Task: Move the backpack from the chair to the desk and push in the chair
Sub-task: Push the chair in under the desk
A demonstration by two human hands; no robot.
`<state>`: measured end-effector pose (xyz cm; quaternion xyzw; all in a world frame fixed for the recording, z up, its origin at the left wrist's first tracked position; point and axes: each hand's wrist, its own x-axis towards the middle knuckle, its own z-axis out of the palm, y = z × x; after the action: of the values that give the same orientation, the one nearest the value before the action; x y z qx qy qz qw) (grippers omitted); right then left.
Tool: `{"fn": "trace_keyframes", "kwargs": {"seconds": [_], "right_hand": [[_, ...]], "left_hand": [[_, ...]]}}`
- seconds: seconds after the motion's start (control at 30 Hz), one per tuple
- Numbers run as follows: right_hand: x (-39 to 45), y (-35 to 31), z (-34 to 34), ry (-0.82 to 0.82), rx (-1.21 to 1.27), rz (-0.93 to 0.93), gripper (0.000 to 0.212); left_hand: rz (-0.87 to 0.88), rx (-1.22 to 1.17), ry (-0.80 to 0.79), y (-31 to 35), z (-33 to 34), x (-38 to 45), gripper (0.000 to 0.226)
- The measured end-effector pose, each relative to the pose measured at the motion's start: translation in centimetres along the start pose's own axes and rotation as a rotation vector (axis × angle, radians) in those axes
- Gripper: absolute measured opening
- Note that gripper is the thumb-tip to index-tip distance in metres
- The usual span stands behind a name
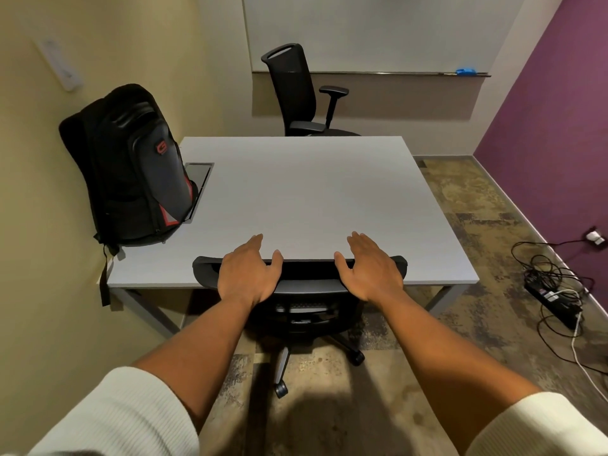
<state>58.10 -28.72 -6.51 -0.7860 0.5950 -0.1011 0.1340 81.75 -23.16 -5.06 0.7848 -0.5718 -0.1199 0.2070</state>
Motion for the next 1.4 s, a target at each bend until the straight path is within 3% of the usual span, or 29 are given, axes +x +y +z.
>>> {"fn": "trace_keyframes", "kwargs": {"seconds": [0.4,0.7,1.4], "right_hand": [[-0.8,-1.2,-1.2,0.048,-0.115,0.016,0.069],[-1.8,-3.3,-3.9,0.101,0.028,-0.046,0.065],[-5.7,-6.4,-8.4,0.106,0.034,-0.118,0.055]], "left_hand": [[0.058,0.055,-0.015,0.5,-0.8,-0.6,0.059],[0.204,0.195,0.052,2.8,-3.6,-1.5,0.052],[0.272,0.142,0.044,4.9,-8.0,-5.1,0.056]]}}
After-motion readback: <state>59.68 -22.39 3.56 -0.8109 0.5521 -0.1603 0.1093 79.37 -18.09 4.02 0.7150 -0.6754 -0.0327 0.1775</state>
